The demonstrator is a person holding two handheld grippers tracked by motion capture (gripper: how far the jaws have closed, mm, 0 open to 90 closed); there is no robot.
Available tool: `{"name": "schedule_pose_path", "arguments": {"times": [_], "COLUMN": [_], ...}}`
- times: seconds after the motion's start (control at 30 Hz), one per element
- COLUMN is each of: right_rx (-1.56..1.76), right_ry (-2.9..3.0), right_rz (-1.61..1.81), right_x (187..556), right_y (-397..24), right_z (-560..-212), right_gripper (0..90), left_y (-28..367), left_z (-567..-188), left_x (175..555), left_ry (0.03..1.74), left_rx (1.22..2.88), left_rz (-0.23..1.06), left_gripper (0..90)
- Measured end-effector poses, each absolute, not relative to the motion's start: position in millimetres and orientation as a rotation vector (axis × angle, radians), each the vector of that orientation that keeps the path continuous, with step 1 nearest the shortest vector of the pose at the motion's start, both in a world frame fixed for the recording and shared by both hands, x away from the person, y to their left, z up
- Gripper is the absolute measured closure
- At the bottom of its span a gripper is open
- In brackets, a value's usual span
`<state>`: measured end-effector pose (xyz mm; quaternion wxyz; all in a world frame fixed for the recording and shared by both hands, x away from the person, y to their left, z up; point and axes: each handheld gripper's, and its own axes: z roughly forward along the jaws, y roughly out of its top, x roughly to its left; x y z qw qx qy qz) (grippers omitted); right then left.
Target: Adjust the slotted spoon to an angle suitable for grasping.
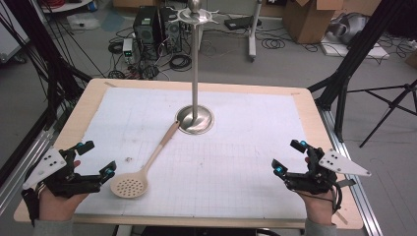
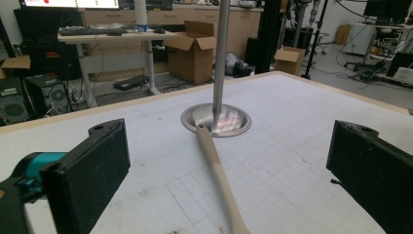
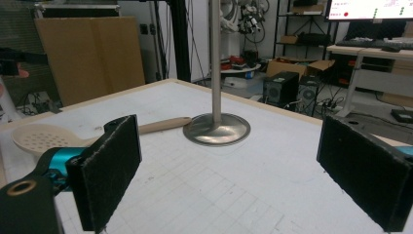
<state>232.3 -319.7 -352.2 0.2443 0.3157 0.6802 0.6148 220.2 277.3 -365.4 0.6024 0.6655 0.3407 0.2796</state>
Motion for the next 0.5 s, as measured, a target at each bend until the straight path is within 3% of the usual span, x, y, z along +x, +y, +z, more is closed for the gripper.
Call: {"name": "schedule_pose_path", "arguments": {"times": [0.43,0.5], "right_rx": [0.872,0.880], "right_ry": [1.859,1.871], "right_rz": [1.680,1.672], "right_x": [233.5,234.8], "right_y": [-320.6,-319.8], "right_z": [-355.4,-357.2], "right_gripper": [8.4,8.4], "left_y": [269.7,267.9], "left_z": [-370.2,-370.5], "left_x": [226.6,228.1], "left_ry": [0.794,0.788], "left_rx": [1.579,1.596], "left_rz": [0.624,0.622], "left_gripper": [2.6,9.0]}}
